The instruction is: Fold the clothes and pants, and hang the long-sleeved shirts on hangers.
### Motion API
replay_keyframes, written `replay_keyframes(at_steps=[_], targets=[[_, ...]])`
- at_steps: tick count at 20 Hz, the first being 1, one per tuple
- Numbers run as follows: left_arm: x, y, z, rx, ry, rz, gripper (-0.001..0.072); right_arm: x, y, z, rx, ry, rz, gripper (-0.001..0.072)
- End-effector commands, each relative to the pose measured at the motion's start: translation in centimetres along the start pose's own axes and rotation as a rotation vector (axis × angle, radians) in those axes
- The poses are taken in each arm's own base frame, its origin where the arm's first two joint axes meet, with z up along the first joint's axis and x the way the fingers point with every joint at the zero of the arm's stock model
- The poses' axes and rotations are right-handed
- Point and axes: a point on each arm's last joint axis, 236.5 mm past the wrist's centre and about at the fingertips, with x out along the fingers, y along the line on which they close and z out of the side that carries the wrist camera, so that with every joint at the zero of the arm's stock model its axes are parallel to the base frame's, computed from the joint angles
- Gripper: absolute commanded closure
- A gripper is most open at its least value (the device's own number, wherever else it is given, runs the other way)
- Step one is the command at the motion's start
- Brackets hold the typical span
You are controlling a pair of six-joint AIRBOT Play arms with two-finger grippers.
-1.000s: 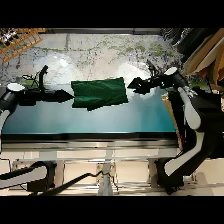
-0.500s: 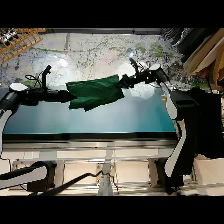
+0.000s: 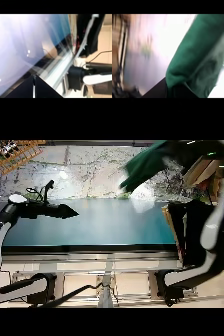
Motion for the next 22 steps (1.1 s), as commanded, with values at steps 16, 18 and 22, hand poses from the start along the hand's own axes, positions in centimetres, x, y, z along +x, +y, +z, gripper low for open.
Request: replay_keyframes(at_steps=[16,18,22], targets=[[-0.8,-2.0,-0.7,0.054,0.013,-0.021,0.0703,-33.2,-18.9,-29.2,1.015,-0.177,-1.146,0.0698],[-0.8,-2.0,-0.7,0.054,0.013,-0.022,0.0703,-31.6,-21.1,-33.1,1.09,-0.03,-1.157,0.0698],[-0.8,-2.0,-0.7,0.054,0.012,-0.021,0.0703,-29.1,-25.3,-38.0,1.126,0.133,-1.169,0.0522]])
